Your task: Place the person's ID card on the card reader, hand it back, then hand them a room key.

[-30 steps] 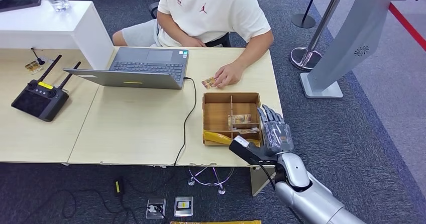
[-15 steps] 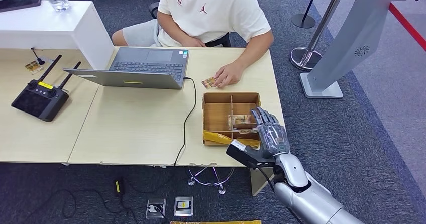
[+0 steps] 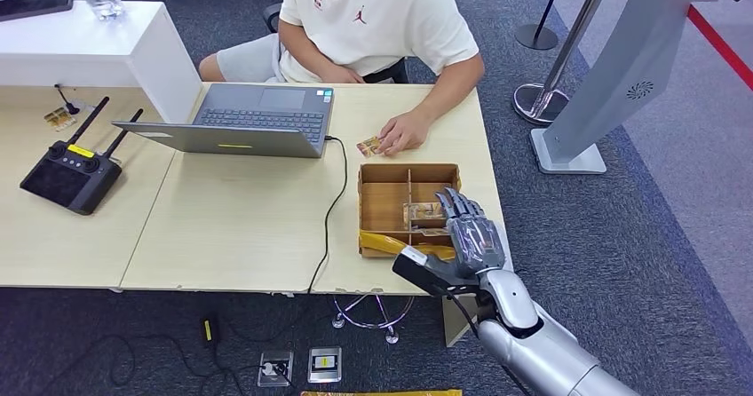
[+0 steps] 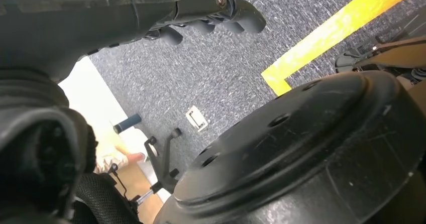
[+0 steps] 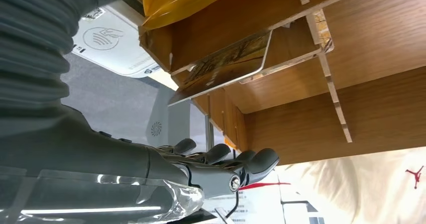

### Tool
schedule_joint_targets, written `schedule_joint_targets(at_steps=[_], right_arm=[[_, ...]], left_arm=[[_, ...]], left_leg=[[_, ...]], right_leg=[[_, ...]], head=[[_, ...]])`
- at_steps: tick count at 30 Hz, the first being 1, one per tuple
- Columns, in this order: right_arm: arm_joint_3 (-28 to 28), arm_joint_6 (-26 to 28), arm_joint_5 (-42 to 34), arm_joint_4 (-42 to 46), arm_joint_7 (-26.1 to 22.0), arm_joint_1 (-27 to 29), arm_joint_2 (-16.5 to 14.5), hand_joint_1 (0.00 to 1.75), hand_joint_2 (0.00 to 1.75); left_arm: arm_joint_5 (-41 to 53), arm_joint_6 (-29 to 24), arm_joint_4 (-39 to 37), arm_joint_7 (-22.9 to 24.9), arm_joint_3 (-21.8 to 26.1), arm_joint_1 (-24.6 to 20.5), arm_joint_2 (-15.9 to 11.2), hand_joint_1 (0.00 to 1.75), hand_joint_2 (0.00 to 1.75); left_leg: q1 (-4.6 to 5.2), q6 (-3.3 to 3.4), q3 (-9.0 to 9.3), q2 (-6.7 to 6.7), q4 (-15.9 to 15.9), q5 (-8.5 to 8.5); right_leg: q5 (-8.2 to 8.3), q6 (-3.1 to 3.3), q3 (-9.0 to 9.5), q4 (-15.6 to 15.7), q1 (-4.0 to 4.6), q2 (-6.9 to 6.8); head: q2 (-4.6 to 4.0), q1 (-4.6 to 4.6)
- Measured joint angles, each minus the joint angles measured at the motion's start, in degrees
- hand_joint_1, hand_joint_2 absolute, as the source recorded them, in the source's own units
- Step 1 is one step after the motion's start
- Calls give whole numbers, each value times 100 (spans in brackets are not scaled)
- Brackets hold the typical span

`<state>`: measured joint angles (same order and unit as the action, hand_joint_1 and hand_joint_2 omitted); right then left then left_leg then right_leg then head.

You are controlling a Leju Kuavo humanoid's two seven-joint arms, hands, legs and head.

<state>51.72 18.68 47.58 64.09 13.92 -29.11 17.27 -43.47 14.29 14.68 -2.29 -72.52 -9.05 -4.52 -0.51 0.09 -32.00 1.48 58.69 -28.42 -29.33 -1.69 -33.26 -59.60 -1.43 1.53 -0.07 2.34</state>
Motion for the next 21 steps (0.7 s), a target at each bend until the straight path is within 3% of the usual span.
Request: schedule_joint_targets(at_steps=[21], right_arm=[[10,-95,-181,-187,-74,-128,-114,175,175]], left_arm=[[-111,0,11,0,0,37,0,0,0]], left_leg=[[0,0,0,1,0,0]], right_leg=[[0,0,0,0,0,0]], head=[[0,0]])
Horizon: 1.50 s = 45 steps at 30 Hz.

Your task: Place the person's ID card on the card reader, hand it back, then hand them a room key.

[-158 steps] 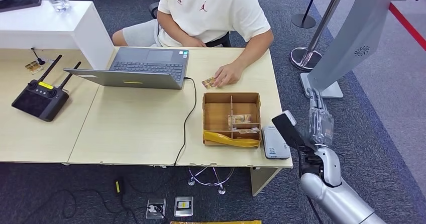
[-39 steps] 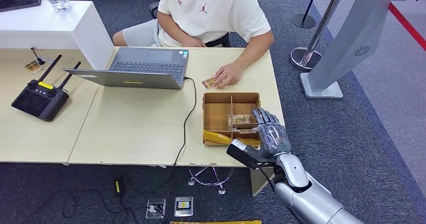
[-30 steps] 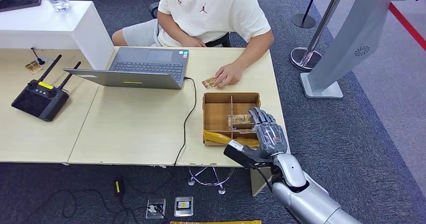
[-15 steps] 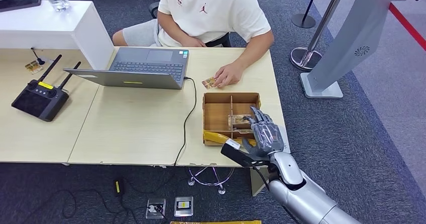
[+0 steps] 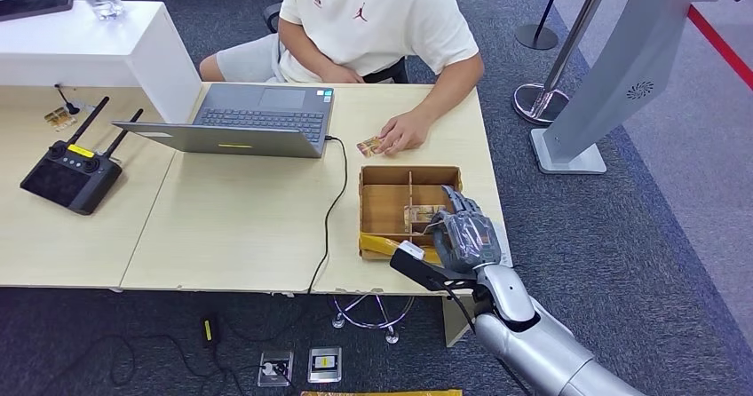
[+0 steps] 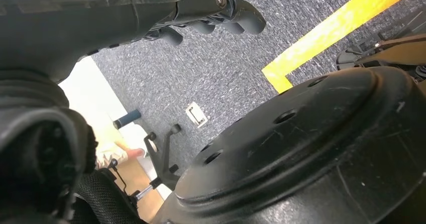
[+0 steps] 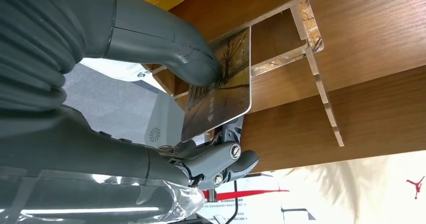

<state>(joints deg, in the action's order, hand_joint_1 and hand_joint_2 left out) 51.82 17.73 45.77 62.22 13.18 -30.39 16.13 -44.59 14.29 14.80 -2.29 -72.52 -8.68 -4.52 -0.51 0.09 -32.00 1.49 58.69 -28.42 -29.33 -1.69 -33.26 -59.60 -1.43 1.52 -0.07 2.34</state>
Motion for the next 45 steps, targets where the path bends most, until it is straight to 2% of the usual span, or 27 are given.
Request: schedule_joint_targets(at_steps=[10,20,25,32,40,45], right_arm=[[2,38,-2,-4,5,-2,0,175,175],[-28,579,477,96,249,-209,7,175,175],[-137,442,732,519,529,-654,92,175,175],[-218,419,947,902,667,-862,193,175,175],[-309,-208,1026,1272,835,-1659,311,175,175],[-310,-333,1007,1292,835,-1908,313,175,175]], left_arm=[[6,0,1,0,0,0,0,0,0],[102,0,2,0,0,-8,0,0,0],[185,0,2,0,0,-39,0,0,0],[221,0,2,0,-1,-53,0,0,0],[368,0,2,18,-20,-114,0,0,0],[405,0,2,58,-22,-162,0,0,0]], left_leg=[[0,0,1,0,0,0],[0,0,2,-3,0,1],[0,-1,11,-4,1,2],[0,-1,9,-4,1,1],[0,-2,10,-7,1,2],[0,-2,10,-7,1,2]], right_leg=[[0,0,0,0,0,0],[1,0,0,0,0,3],[2,1,2,0,0,6],[2,1,3,0,0,10],[4,1,3,-1,0,13],[4,1,3,-1,0,12]], head=[[0,0],[0,0],[0,1],[0,1],[0,1],[0,0]])
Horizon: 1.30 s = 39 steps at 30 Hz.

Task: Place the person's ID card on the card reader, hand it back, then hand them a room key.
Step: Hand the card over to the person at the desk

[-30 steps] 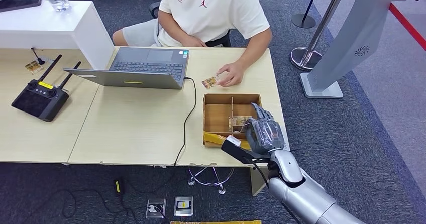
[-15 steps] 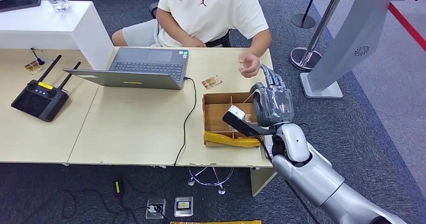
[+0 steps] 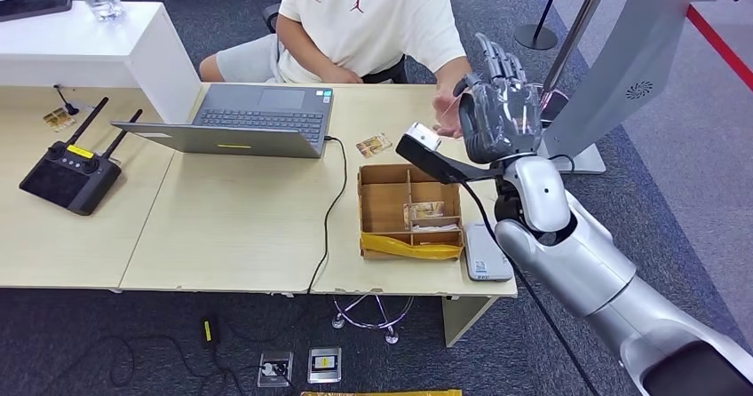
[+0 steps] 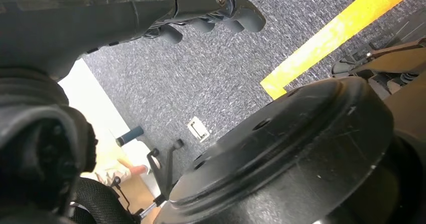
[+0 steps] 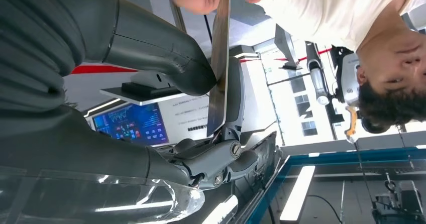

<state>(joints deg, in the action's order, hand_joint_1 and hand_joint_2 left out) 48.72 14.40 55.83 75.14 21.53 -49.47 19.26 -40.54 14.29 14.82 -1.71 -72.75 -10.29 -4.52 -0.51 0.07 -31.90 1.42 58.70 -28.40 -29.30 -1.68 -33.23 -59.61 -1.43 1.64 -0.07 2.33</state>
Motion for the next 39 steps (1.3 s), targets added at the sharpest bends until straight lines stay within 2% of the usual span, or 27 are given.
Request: schedule_joint_targets(at_steps=[9,14,18,24,25,26,28,29,30,39], right_arm=[[5,-54,-13,0,1,-96,0,175,175],[118,-517,-99,-65,8,-318,-9,175,175],[312,-795,-201,-446,5,-615,-119,175,175],[666,-989,-382,-1451,-44,-951,-447,175,175],[714,-973,-404,-1622,-60,-962,-495,169,175],[758,-942,-427,-1791,-80,-965,-539,132,175],[828,-876,-474,-2109,-118,-968,-611,45,175],[855,-854,-491,-2246,-131,-970,-639,7,175],[879,-843,-502,-2364,-136,-971,-661,0,175],[1081,-661,-527,-2981,-130,-975,-758,0,175]], left_arm=[[30,0,0,8,-2,-16,0,0,0],[167,0,1,59,-2,-61,1,0,0],[258,0,10,112,-4,-110,1,0,0],[232,0,13,138,-4,-119,1,0,0],[221,0,13,138,-4,-116,0,0,0],[214,0,13,138,-4,-111,-2,0,0],[212,0,13,138,-4,-105,-6,0,0],[212,0,13,138,-4,-104,-8,0,0],[212,0,13,138,-4,-103,-9,0,0],[210,0,13,138,-4,-103,-11,0,0]], left_leg=[[0,0,-1,0,0,-1],[0,0,-2,0,0,0],[-2,-1,-5,2,-1,0],[-4,-1,-6,6,-1,0],[-4,-1,-7,9,-1,0],[-4,-1,-8,11,-1,1],[-4,-1,-10,15,0,1],[-4,-1,-10,17,0,1],[-4,-1,-11,18,0,1],[-5,-1,-9,13,0,1]], right_leg=[[0,0,0,0,0,0],[0,0,0,0,0,-1],[0,0,1,-2,1,-3],[0,1,2,-2,3,-9],[-1,1,1,-2,3,-12],[-1,1,1,-2,3,-15],[-1,1,1,-2,3,-20],[-1,1,1,-2,3,-21],[-1,1,1,-1,3,-22],[-1,1,0,-1,4,-21]], head=[[0,0],[0,0],[0,0],[0,1],[0,1],[0,1],[0,1],[0,2],[0,2],[0,0]])
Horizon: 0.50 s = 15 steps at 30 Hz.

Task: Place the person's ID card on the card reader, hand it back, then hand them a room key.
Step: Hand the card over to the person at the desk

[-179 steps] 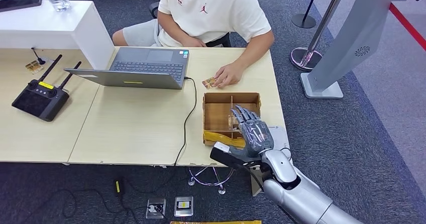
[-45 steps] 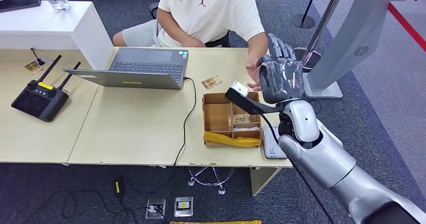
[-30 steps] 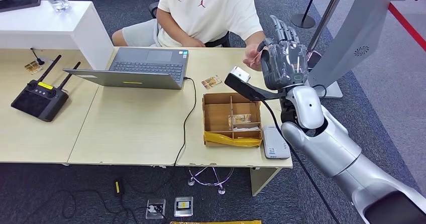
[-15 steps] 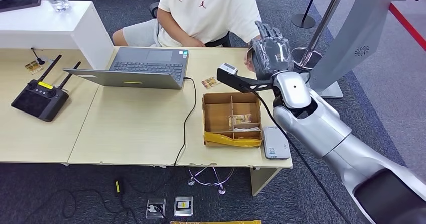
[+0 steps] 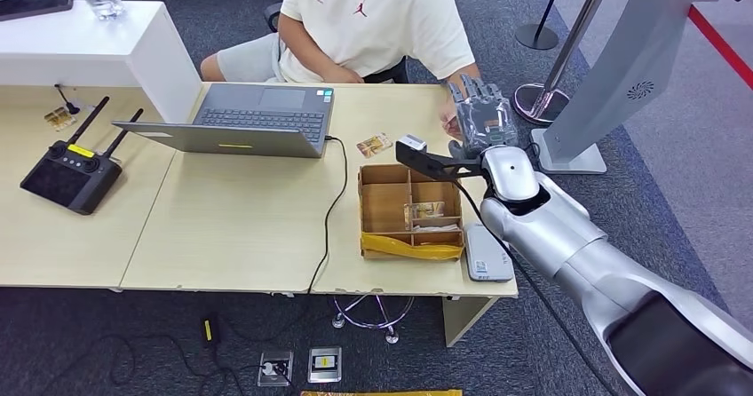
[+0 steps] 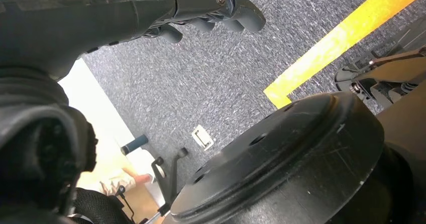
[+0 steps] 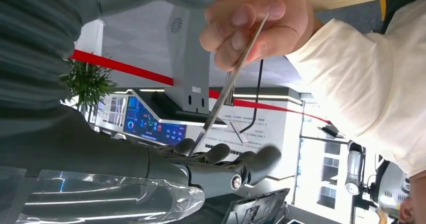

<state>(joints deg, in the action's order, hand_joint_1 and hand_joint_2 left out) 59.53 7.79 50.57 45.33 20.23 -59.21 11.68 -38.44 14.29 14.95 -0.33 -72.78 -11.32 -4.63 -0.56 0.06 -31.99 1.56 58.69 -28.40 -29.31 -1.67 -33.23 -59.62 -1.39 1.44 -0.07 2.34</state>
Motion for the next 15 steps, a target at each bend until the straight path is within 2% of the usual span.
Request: schedule_joint_targets(at_steps=[7,15], right_arm=[[138,166,-3,-286,12,-48,-109,0,175],[180,863,1,-419,329,-114,-105,0,175]], left_arm=[[2,0,0,0,2,8,0,0,0],[16,0,0,0,5,44,0,0,0]], left_leg=[[-3,-3,0,0,0,2],[-3,-3,5,-4,1,2]], right_leg=[[0,0,0,-1,3,2],[0,0,-1,0,3,9]], head=[[0,1],[0,0]])
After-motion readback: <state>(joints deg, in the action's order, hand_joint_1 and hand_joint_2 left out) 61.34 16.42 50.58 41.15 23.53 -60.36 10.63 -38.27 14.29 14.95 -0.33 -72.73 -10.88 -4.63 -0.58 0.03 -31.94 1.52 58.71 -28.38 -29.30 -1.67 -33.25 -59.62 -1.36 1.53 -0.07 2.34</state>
